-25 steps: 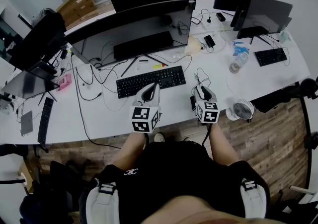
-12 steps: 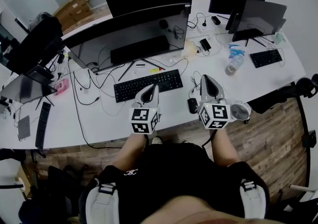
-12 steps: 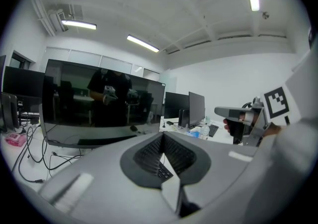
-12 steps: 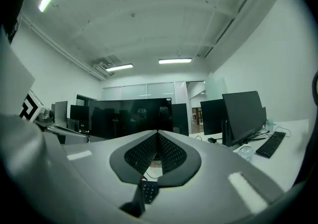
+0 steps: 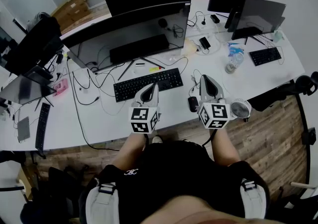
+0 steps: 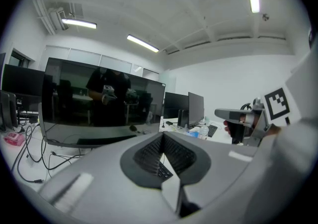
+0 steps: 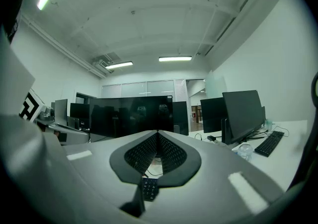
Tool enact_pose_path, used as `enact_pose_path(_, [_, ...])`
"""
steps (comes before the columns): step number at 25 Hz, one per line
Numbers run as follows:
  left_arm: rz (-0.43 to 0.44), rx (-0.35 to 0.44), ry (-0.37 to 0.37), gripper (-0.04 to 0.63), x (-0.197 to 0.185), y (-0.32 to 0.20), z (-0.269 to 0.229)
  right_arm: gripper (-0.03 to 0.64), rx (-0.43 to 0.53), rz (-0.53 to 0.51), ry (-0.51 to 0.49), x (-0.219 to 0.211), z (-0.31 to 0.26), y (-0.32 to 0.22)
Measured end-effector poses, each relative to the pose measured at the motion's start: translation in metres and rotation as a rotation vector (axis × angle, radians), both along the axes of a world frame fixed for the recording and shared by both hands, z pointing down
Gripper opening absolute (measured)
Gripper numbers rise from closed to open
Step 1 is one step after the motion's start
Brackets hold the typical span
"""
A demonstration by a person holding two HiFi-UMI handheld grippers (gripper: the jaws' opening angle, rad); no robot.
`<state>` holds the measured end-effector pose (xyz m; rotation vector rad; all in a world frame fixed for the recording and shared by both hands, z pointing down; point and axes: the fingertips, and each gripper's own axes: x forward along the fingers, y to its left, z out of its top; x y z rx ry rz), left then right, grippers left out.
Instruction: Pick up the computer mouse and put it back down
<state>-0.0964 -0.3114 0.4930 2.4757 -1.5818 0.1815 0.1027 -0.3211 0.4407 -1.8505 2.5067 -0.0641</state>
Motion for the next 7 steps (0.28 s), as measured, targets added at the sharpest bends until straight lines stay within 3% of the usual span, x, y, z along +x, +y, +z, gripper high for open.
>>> enact_pose_path(7, [0.013, 0.009, 0.004, 0.054, -0.0043, -0.0014, -0.0016, 0.005, 0.002, 0.0, -0.009, -0.0061, 0.0003, 0.0012])
